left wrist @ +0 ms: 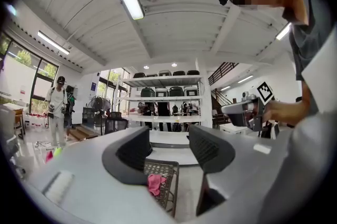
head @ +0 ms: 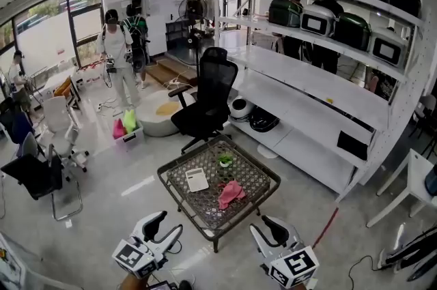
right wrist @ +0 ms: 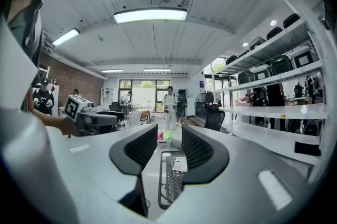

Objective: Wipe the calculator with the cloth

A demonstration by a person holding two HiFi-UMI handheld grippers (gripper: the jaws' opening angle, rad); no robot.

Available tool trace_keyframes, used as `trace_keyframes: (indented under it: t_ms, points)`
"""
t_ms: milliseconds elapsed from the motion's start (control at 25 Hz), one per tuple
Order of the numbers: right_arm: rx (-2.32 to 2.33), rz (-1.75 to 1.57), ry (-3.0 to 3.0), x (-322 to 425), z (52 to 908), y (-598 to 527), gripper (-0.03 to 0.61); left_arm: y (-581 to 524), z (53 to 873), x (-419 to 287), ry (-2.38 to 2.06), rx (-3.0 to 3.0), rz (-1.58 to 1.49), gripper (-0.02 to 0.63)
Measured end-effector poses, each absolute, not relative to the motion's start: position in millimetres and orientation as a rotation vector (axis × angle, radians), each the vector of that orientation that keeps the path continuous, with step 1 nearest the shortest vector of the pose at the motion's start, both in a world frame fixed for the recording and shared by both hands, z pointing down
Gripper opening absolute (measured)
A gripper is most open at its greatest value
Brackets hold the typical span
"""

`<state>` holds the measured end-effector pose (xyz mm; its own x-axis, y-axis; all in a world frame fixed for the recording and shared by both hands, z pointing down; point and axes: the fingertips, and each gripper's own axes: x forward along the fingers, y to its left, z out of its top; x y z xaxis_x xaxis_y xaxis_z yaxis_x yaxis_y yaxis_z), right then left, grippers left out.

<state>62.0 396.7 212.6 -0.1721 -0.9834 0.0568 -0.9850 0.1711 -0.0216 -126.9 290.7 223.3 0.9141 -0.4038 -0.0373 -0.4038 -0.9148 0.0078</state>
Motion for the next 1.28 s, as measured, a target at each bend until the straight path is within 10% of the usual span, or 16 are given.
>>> trace_keyframes:
  t_ms: [1280]
  points:
    - [2.070, 0.198, -2.226, 115, 255, 213, 0.126, 84, 264, -52, 0.470, -3.141, -0.017, 0.252]
